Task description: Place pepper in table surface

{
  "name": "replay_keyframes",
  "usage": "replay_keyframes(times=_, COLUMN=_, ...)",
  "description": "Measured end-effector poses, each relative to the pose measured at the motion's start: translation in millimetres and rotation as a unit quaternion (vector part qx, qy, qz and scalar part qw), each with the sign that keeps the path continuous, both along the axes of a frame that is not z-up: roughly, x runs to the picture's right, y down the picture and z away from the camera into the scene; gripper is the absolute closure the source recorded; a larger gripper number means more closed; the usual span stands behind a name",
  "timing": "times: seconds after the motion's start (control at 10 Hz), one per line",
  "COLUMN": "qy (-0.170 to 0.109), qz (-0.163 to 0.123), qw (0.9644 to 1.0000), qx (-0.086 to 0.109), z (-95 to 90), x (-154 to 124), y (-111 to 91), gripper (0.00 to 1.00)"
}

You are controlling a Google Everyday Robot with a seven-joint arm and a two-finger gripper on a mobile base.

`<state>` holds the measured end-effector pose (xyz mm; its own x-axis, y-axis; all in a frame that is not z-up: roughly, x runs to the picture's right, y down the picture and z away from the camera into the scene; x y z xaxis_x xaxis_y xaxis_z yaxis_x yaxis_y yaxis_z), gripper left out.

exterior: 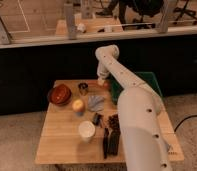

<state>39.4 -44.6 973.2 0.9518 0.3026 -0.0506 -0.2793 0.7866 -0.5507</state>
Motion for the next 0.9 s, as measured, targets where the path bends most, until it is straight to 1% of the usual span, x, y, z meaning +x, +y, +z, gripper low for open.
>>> replay_keyframes(times=0.2, qy=0.012, qz=0.011, qw=0.9998, qx=-0.014, z=11.2, x=7.2, y=10.3, gripper=0.9)
replay_keyframes(times=0.4, qy=0.014, qz=0.022, qw=0.9994, qx=-0.023, z=21.1, x=12.5, y=20.0, gripper=0.9)
replay_keyframes(times=0.5, qy=0.014, qz=0.025, qw=0.9993, qx=-0.025, z=23.4, x=13.3, y=21.8, gripper=0.89)
replay_keyframes(times=0.6, qy=0.01, qz=0.026, qw=0.9993, qx=-0.025, z=24.3, x=12.8, y=22.7, gripper=0.82)
replay_keyframes(times=0.8, qy=0.004, qz=0.03, qw=0.9993, qx=-0.023, z=24.7, x=14.2, y=22.8, gripper=0.61)
replay_keyframes(times=0.9, qy=-0.006, qz=0.028, qw=0.9994, qx=-0.021, z=24.6, x=13.3, y=23.3, gripper=0.51)
